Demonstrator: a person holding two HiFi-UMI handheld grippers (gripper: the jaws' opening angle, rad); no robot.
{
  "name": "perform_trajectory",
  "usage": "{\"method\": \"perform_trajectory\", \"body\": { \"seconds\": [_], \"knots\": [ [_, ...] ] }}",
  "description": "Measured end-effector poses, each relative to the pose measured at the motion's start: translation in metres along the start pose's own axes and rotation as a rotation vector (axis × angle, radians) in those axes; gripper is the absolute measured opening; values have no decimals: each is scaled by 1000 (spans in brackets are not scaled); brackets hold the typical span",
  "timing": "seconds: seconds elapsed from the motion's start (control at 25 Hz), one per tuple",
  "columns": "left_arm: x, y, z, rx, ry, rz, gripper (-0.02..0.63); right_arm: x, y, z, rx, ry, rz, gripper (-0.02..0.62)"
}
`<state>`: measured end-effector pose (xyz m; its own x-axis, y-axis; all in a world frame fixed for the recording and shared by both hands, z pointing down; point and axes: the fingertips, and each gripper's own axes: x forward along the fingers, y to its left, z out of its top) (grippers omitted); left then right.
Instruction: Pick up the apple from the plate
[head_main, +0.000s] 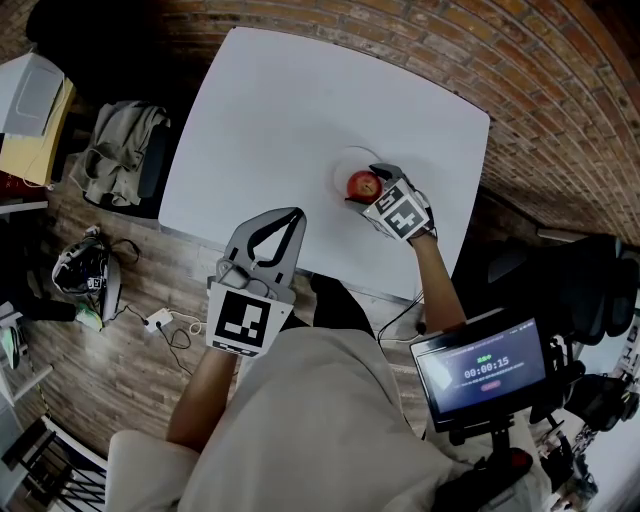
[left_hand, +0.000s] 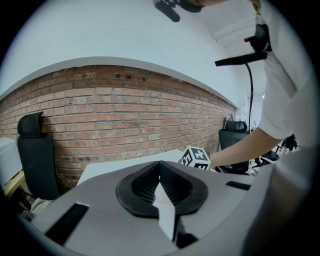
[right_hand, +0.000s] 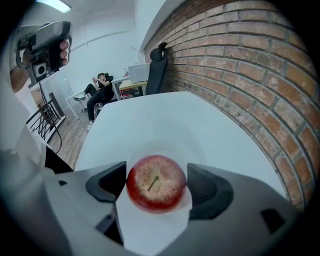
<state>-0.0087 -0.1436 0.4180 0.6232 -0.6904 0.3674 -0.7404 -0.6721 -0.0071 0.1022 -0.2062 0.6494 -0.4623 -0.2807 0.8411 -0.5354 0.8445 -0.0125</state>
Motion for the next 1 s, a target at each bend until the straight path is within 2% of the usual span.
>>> {"method": "perform_trajectory", "body": {
  "seconds": [0.44, 1.0],
  "knots": [
    [-2, -1, -1, 1, 8, -2, 5, 5, 2, -8, -3, 26, 0, 367],
    [-2, -2, -2, 4, 9, -6, 5, 6, 1, -8, 41, -7, -5, 367]
  ]
}}
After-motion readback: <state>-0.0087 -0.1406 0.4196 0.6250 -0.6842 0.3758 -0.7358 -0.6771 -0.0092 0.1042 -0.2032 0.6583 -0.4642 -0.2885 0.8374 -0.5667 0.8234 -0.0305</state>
